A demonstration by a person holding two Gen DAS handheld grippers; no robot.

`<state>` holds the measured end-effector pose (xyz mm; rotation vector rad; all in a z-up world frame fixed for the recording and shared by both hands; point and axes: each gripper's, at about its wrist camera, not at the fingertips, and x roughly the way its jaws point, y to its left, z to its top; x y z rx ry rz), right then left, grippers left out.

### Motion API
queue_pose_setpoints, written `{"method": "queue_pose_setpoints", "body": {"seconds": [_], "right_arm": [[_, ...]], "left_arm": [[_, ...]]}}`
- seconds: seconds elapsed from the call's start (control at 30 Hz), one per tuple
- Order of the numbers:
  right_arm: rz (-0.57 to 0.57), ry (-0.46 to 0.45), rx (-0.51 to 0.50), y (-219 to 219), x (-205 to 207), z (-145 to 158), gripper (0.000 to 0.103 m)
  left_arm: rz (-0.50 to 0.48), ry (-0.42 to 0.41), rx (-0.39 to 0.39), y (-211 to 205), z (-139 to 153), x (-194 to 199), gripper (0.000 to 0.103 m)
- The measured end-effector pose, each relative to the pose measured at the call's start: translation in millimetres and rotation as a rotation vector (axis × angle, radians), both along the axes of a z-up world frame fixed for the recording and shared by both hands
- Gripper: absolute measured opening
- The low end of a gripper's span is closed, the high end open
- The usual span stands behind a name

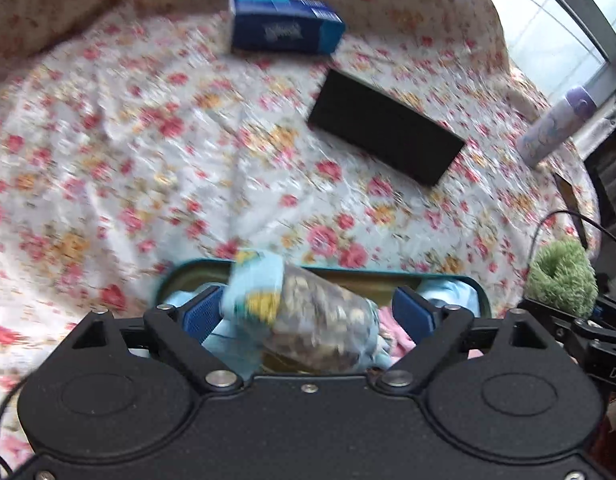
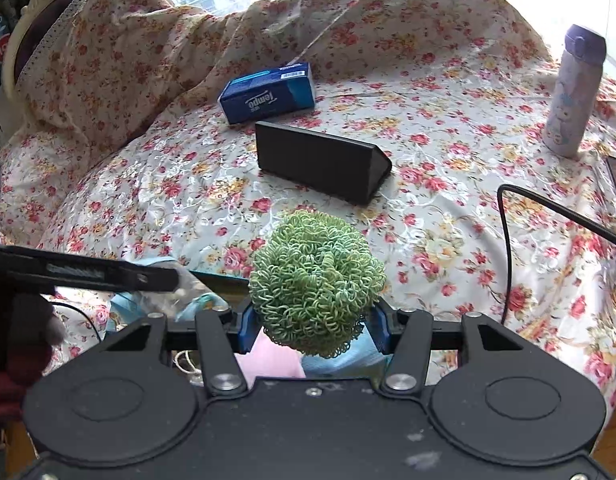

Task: Organize soft objects
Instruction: 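Carry the green ball with right while left carries the dried-flower pouch to the tray, then release the green ball into the tray with right while left drops the dried-flower pouch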

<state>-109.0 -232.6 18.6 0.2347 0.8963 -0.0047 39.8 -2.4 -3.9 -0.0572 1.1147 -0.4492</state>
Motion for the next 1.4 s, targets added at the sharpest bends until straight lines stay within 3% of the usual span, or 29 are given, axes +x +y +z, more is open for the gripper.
{"method": "queue_pose_setpoints", "body": {"seconds": [0.37,0.53,0.8,1.03,1.17,1.4], "right_arm": [[0.035,0.058,-0.038,1,-20,-6,0.053],[0.067,0.099,-0.040,5,-28,-14,0.053],[-0.011,0.159,-0.094,-10,-35,-30,0.053],[0.016,0.134,-0.098,-4,-24,-35,0.053],[0.028,0.094,-0.086,-2,-13,-33,0.059],[0.023,0.118,-0.082,-4,-10,-42,0.061]], "left_arm": [[0.040,-0.102,0.087,12,15,-23,0.089],[0.042,-0.106,0.113,14,12,-29,0.089],[0.051,-0.087,0.140,17,3,-35,0.089],[0.042,-0.084,0.144,13,2,-38,0.089],[0.044,-0.087,0.151,13,2,-39,0.089],[0.035,-0.081,0.167,10,-2,-39,0.089]]}}
